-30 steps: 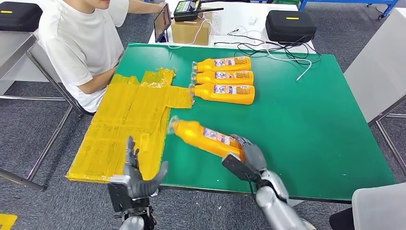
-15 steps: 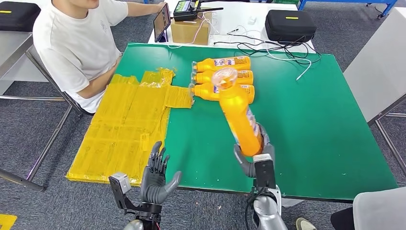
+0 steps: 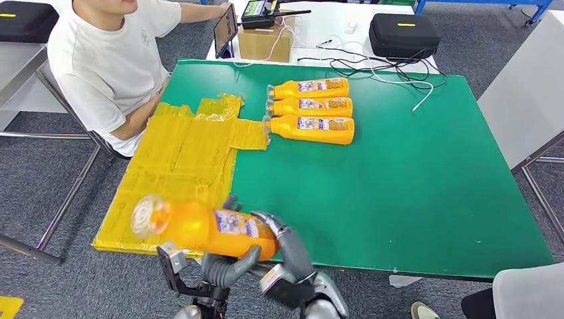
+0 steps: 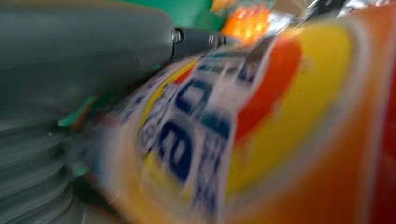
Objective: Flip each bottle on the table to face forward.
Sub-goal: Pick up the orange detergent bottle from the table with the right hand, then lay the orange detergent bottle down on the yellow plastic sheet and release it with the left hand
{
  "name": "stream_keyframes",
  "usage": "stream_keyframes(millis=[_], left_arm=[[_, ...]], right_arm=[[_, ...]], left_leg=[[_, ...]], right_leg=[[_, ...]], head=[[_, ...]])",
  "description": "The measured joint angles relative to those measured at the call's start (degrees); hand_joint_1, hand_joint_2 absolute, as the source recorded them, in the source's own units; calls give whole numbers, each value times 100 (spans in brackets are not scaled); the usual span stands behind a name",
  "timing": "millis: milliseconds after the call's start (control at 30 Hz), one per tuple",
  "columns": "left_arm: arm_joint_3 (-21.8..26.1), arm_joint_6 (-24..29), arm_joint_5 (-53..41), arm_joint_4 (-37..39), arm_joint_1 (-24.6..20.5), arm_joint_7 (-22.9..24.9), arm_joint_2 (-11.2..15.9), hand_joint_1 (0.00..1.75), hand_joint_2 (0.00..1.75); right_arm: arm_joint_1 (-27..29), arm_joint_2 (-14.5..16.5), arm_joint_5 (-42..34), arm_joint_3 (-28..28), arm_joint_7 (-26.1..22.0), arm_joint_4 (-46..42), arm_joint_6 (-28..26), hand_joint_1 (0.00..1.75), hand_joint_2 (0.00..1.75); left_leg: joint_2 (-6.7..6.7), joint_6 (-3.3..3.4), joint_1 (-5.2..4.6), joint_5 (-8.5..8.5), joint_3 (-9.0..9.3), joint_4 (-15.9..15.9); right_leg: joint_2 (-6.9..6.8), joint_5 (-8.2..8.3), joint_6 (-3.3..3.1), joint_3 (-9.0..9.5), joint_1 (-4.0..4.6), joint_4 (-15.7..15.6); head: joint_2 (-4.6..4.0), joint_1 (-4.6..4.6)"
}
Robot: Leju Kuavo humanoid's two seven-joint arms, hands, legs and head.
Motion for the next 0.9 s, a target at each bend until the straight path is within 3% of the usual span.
stream_keyframes(millis=[167, 200, 233, 267, 333, 367, 400, 467, 600, 900], left_arm=[[40, -285, 325, -32, 28, 24, -9, 0, 175], [60, -342, 382, -55, 53, 25, -9, 9, 175], [84, -395, 437, -79, 82, 26, -9, 46, 175], [115, -448, 493, -105, 115, 26, -9, 90, 175], [185, -553, 602, -150, 182, 25, -9, 168, 175], [228, -611, 664, -170, 211, 24, -9, 175, 175], [277, -675, 729, -193, 231, 22, -9, 175, 175], [384, -822, 854, -246, 260, 16, -9, 175, 175], [535, -1136, 984, -349, 341, 9, -7, 175, 175], [668, -1343, 881, -587, 466, -30, -9, 175, 175]], right_arm=[[-101, -69, 28, 335, -38, 232, -69, 175, 175], [-140, -78, 30, 378, -37, 279, -54, 175, 175], [-183, -86, 38, 421, -32, 325, -32, 175, 175], [-229, -94, 50, 465, -22, 372, 3, 151, 175], [-324, -112, 65, 556, 13, 464, 126, 64, 175], [-368, -124, 68, 598, 35, 511, 212, 21, 175], [-403, -138, 68, 638, 52, 553, 304, 0, 175], [-438, -163, 57, 706, 85, 630, 453, 0, 175], [-470, -174, -60, 741, 175, 730, 602, 0, 0], [-315, -206, -322, 551, 270, 693, 822, 0, 0]], left_leg=[[7, 0, -1, 0, 1, 0], [8, 0, -1, 0, 1, 0], [10, 0, -1, 0, 1, 0], [11, 0, 0, 0, 1, 0], [12, 0, 0, 0, 1, 0], [13, 0, 1, 0, 1, 0], [12, 0, 1, 0, 1, 0], [10, 0, 2, 0, 1, 0], [13, 0, 1, 0, 0, 0], [9, 0, 0, 0, 0, 0]], right_leg=[[4, 2, 1, -1, 0, 0], [4, 2, 1, -3, 0, 0], [5, 2, 1, -4, 0, 0], [5, 2, 1, -5, 1, 0], [5, 2, 1, -6, 1, 0], [5, 2, 1, -7, 2, 0], [5, 2, 1, -7, 2, 0], [4, 2, 1, -7, 2, 0], [10, 2, 1, -8, 1, 0], [8, 2, 1, -7, 0, -1]], head=[[-1, -1], [-1, -2], [-1, -2], [-1, -2], [-1, -2], [-1, -2], [-1, -2], [-1, -1], [-1, -2], [-1, -1]])
